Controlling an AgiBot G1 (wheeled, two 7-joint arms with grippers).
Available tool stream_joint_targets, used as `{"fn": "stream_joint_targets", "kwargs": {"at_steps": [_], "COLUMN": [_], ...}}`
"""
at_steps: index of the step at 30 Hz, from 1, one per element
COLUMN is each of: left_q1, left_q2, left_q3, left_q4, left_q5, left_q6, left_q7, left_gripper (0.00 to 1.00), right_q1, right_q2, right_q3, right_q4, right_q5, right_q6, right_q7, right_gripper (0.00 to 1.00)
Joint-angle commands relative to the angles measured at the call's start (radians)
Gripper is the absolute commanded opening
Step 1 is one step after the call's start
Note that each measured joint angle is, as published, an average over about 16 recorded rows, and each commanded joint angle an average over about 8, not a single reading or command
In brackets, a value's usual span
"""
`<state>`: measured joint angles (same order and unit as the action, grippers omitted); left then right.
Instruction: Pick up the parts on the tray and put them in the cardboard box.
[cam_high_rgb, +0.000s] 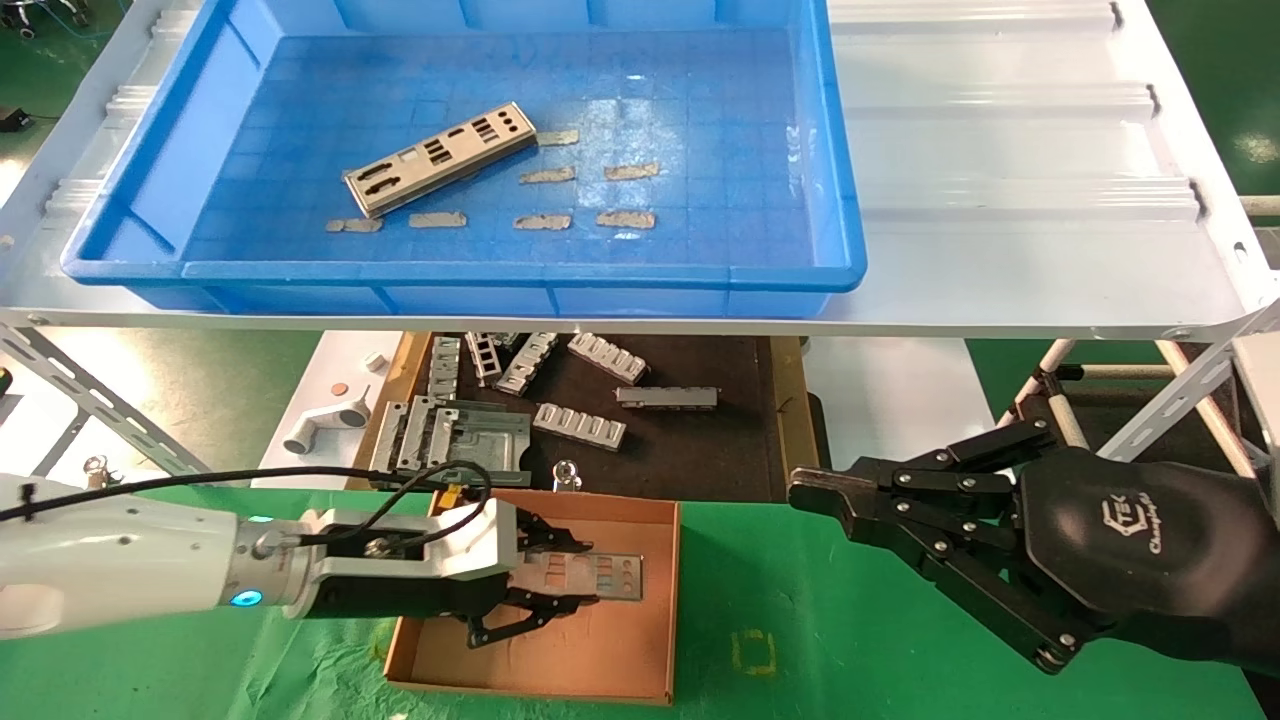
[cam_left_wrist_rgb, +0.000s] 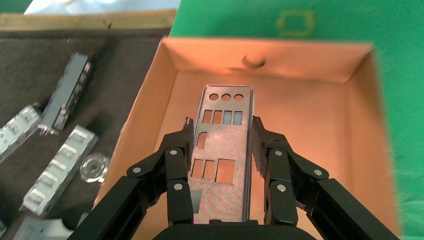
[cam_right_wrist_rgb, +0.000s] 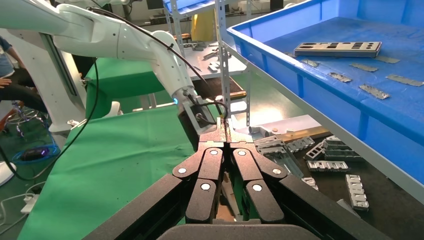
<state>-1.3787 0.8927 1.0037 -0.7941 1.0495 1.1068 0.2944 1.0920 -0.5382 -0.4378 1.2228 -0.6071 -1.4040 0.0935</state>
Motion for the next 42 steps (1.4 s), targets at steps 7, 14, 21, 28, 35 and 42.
{"fn": "stream_joint_targets", "kwargs": {"at_steps": [7,14,21,28,35,42], "left_q1": [-0.006,-0.014,-0.034,-0.037,-0.002,0.039], "left_q2": [0.046,0.064,0.058,0.032,0.001,-0.037], "left_q3": [0.005,0.000,-0.012,-0.032,-0.107,-0.190], "left_q4": [0.088,0.144,0.176,0.179,0.108,0.028], "left_q5": [0.008,0.004,-0.016,-0.049,-0.078,-0.111], "left_q6": [-0.005,0.006,0.050,0.124,0.143,0.176], "left_q7": [0.022,0.053,0.079,0.045,-0.011,-0.074], "left_gripper": [1.00,1.00,1.00,1.00,1.00,1.00], "right_q1": [0.000,0.000,0.000,0.000,0.000,0.000], "right_q2": [0.000,0.000,0.000,0.000,0.000,0.000], "right_q3": [0.000,0.000,0.000,0.000,0.000,0.000], "right_q4": [0.000,0.000,0.000,0.000,0.000,0.000], "right_q5": [0.000,0.000,0.000,0.000,0.000,0.000], "right_q6": [0.000,0.000,0.000,0.000,0.000,0.000], "right_q7": [0.000,0.000,0.000,0.000,0.000,0.000], "right_gripper": [0.00,0.00,0.04,0.90,1.00,1.00]}}
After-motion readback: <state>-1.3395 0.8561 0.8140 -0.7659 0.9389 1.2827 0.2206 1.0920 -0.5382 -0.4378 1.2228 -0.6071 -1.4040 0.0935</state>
